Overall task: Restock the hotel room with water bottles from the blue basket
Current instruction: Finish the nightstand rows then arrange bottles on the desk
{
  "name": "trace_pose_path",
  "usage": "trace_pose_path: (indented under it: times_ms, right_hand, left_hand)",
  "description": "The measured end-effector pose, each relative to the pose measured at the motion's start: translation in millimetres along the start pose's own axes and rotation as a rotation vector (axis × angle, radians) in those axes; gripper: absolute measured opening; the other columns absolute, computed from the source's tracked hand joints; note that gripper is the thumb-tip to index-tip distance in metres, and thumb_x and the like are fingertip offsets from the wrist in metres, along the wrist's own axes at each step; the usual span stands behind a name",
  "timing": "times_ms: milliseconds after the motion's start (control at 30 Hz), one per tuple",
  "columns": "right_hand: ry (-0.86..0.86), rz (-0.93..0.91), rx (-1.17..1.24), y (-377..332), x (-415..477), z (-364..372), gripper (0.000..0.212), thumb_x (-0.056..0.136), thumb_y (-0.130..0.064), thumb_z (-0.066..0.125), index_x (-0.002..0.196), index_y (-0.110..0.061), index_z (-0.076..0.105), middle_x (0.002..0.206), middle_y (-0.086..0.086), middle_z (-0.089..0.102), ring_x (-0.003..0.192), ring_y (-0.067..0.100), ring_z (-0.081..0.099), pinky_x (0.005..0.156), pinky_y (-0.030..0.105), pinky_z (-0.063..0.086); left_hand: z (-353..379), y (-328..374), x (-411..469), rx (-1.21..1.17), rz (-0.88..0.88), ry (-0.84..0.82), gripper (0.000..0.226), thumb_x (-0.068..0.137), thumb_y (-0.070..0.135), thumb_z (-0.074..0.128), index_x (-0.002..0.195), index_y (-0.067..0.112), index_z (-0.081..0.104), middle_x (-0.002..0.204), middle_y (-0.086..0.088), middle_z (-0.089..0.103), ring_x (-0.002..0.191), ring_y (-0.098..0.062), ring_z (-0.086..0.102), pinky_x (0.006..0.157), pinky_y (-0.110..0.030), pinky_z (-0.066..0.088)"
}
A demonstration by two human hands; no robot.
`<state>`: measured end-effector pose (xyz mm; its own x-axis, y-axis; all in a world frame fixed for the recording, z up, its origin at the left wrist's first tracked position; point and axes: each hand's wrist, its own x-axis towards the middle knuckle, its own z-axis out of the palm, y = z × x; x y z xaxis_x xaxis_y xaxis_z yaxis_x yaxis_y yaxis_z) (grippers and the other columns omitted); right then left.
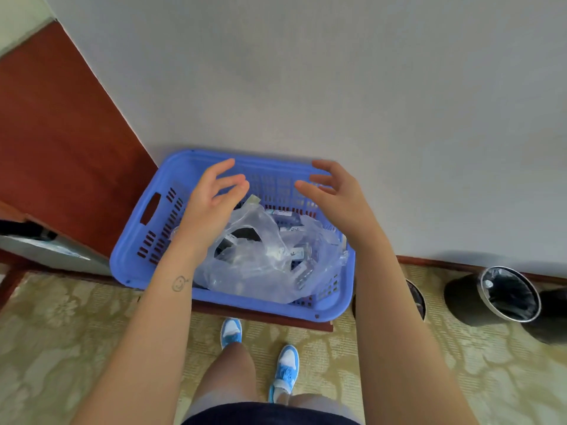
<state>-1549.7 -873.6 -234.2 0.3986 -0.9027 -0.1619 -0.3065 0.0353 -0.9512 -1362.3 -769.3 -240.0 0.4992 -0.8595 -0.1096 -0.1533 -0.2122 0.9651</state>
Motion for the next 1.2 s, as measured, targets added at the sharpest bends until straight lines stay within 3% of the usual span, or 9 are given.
trace_pose_path:
  times_ms: [400,467,533,667,833,933,1000,1100,1200]
  right_hand:
    - [0.023,0.159,-0.018,24,35,32,0.056,0.088,-0.036,0.071,0.139,-0.028,0.049,0.134,0.003,0.055,0.122,0.019,0.056,0.101,0.04,0.047]
    - [0.028,0.209,-0.018,33,42,39,0.056,0.088,-0.037,0.071,0.139,-0.028,0.048,0.133,0.002,0.056,0.121,0.019,0.056,0.1,0.038,0.047]
    - [0.023,0.277,-0.025,46,50,48,0.058,0.088,-0.038,0.07,0.14,-0.028,0.047,0.133,0.002,0.056,0.12,0.019,0.055,0.098,0.04,0.047]
    - [0.017,0.473,-0.036,85,54,65,0.057,0.09,-0.034,0.069,0.14,-0.023,0.044,0.133,0.008,0.054,0.108,0.02,0.056,0.085,0.034,0.047]
    - [0.067,0.796,0.09,136,52,91,0.05,0.093,-0.02,0.064,0.138,-0.008,0.044,0.114,0.013,0.054,0.091,0.025,0.056,0.074,0.035,0.045]
    - [0.116,0.903,0.374,157,51,100,0.01,0.097,-0.004,0.054,0.105,-0.001,0.059,0.089,0.017,0.057,0.064,0.021,0.056,0.057,0.029,0.044]
    - [0.153,1.002,0.58,163,55,102,0.014,0.097,-0.004,0.052,0.084,-0.006,0.058,0.077,0.014,0.06,0.054,0.019,0.059,0.05,0.024,0.047]
    - [0.029,1.035,0.62,172,61,103,0.009,0.1,-0.017,0.051,0.092,-0.016,0.056,0.1,0.004,0.067,0.078,0.018,0.064,0.067,0.027,0.048]
    - [0.016,0.914,0.748,179,66,109,0.019,0.1,-0.014,0.049,0.116,-0.019,0.057,0.118,-0.002,0.068,0.104,0.02,0.064,0.083,0.031,0.048]
  left_hand:
    - [2,-32,59,-0.005,-0.089,-0.098,0.044,0.095,0.028,0.062,0.136,0.032,0.048,0.126,0.008,0.061,0.091,0.022,0.058,0.067,0.002,0.042]
    - [0,-40,72,0.074,-0.106,-0.163,0.047,0.095,0.03,0.062,0.139,0.031,0.044,0.132,0.007,0.056,0.104,0.018,0.056,0.082,-0.005,0.045]
    - [-2,-55,83,0.295,-0.114,-0.261,0.05,0.096,0.036,0.059,0.142,0.03,0.04,0.139,0.008,0.05,0.125,-0.002,0.049,0.101,-0.027,0.042]
    - [0,-89,100,0.776,-0.152,-0.463,0.05,0.101,0.042,0.045,0.146,0.021,0.038,0.148,-0.003,0.046,0.132,-0.025,0.047,0.106,-0.045,0.04]
    - [18,-111,107,0.745,-0.298,-0.66,0.041,0.105,0.041,0.03,0.119,0.022,0.063,0.108,-0.001,0.068,0.098,-0.022,0.063,0.089,-0.04,0.05]
    - [41,-113,110,0.671,-0.286,-0.888,0.04,0.106,0.035,0.033,0.081,0.022,0.062,0.081,0.006,0.061,0.075,-0.012,0.059,0.071,-0.03,0.046]
    - [60,-115,106,0.758,-0.319,-1.109,0.038,0.104,0.032,0.04,0.069,0.023,0.051,0.067,0.005,0.051,0.062,-0.011,0.051,0.061,-0.026,0.042]
    - [81,-131,92,0.77,-0.554,-1.465,0.013,0.086,0.032,0.063,0.076,0.026,0.056,0.074,0.005,0.057,0.07,-0.013,0.056,0.072,-0.029,0.05]
    - [91,-159,81,0.891,-0.46,-1.609,0.013,0.085,0.019,0.055,0.089,0.007,0.06,0.085,-0.011,0.052,0.078,-0.023,0.052,0.064,-0.03,0.038]
